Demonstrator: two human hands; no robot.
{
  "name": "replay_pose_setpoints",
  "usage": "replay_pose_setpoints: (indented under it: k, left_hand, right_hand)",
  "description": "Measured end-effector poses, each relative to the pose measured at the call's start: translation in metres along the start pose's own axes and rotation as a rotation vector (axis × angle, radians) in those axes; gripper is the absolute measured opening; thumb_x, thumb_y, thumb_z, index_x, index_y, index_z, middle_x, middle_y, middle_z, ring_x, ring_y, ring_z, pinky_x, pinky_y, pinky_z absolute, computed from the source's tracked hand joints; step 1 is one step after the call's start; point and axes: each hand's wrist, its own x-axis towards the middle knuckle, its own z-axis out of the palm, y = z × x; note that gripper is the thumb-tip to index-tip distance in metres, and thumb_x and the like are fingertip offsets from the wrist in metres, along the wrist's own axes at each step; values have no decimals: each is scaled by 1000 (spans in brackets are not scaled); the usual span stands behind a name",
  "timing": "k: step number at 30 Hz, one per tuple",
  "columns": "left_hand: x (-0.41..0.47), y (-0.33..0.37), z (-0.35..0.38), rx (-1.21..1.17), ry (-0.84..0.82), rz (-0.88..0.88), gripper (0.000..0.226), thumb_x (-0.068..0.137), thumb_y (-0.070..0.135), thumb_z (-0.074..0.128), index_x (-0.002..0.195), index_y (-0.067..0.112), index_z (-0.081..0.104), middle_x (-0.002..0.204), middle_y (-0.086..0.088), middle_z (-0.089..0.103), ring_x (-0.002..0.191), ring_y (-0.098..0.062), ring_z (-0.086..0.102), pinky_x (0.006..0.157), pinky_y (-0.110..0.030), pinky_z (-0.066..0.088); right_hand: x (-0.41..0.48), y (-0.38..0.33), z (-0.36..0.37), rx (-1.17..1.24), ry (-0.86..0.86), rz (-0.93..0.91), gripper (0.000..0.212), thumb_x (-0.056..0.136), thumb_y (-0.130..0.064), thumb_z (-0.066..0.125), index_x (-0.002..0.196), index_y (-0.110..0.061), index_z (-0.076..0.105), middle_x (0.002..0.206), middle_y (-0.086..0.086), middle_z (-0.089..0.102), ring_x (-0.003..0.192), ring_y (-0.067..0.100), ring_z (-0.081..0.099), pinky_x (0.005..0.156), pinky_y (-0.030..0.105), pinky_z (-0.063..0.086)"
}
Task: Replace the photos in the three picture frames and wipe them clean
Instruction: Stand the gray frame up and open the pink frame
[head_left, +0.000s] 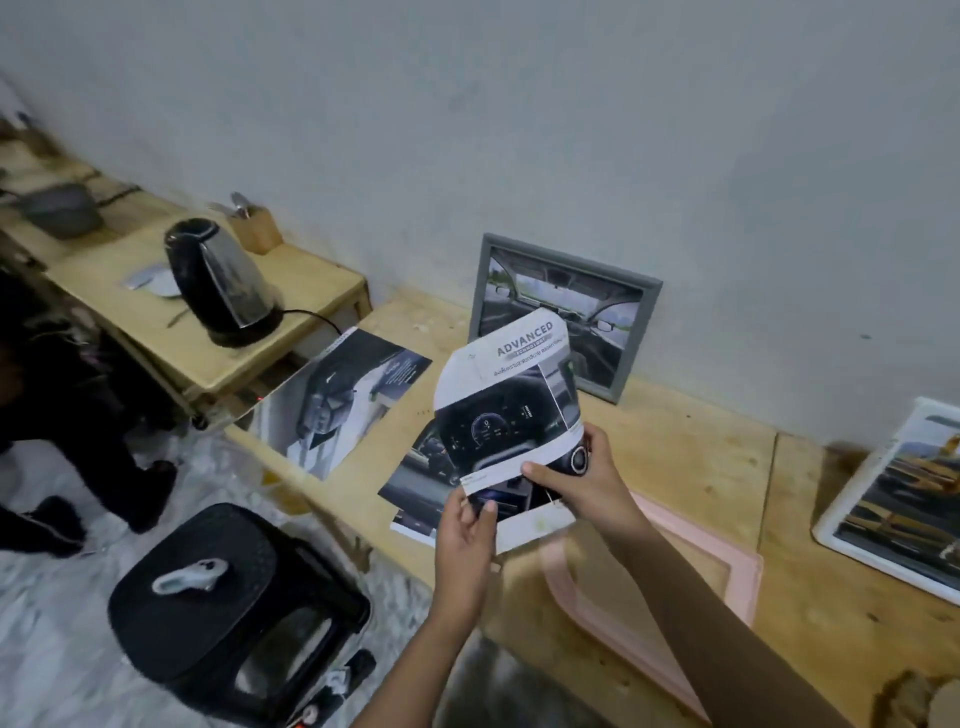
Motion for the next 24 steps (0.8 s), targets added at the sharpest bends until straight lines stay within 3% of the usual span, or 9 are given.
replay_pose_setpoints:
  k: [2,6,10,12,15,17,20,22,24]
  left_hand:
    - [27,7,-41,12,32,18,33,94,6,49,127,3,47,122,-8,61,109,-13,60,89,-19,51]
    - [93,30,-127,75,36,49,23,93,-6,46,111,6,54,99,-2,66,82,2,66,72,-12,51]
    - [178,32,-211,247,54,-54,15,91,-1,51,99,10,58,95,-10,64,89,-20,62,83,-31,46]
    - [216,33,-245,346,63,-117,8,86,6,58,86,14,60,86,-18,61,85,-30,59,77,-37,44]
    - [258,40,-278,425,79,-148,21,87,-1,56,73,15,53,75,-11,51,74,-22,50,64,-23,38]
    - [279,40,-292,468,89,-142,24,89,-3,53,75,16,53,77,-7,55,76,-21,51,66,-27,39]
    - [302,36,-302,572,81,-120,14,89,0,53,84,12,53,75,2,55,73,-17,51,60,-21,38]
    - [314,34,-302,680,84,-83,13,89,2,53,84,14,52,74,5,51,70,-14,48,55,-15,33]
    - [326,30,-300,815,82,-74,10,89,6,51,83,14,53,84,-1,52,75,-15,49,57,-20,35]
  right_hand:
    - [15,-7,25,-18,-82,23,84,64,-17,84,130,-25,33,126,-3,51,113,17,56,96,38,50]
    - [58,-12,81,-117,-228,137,58,74,-10,77,122,-14,47,116,1,62,98,12,64,75,21,54]
    - [105,-3,150,-182,-310,206,52,71,-13,80,117,-9,56,110,6,69,92,14,69,72,22,55]
    - [123,4,187,-232,-303,238,40,73,-12,78,109,-11,59,98,-1,70,81,6,68,62,14,52]
    - [149,24,231,-294,-307,341,38,74,-16,78,104,-18,55,92,-4,64,75,7,61,54,15,51]
    - [164,37,251,-384,-315,374,42,74,-13,78,109,-13,54,88,1,62,69,10,58,54,17,50]
    - [180,49,271,-426,-225,413,26,72,1,74,90,-9,59,70,5,59,54,11,53,54,25,46]
    - [185,50,281,-455,-148,400,25,69,-2,75,80,-15,57,66,2,60,54,11,54,56,26,45]
    - [189,51,289,-531,-121,347,30,69,-8,76,84,-22,54,77,-4,61,67,7,55,56,15,42]
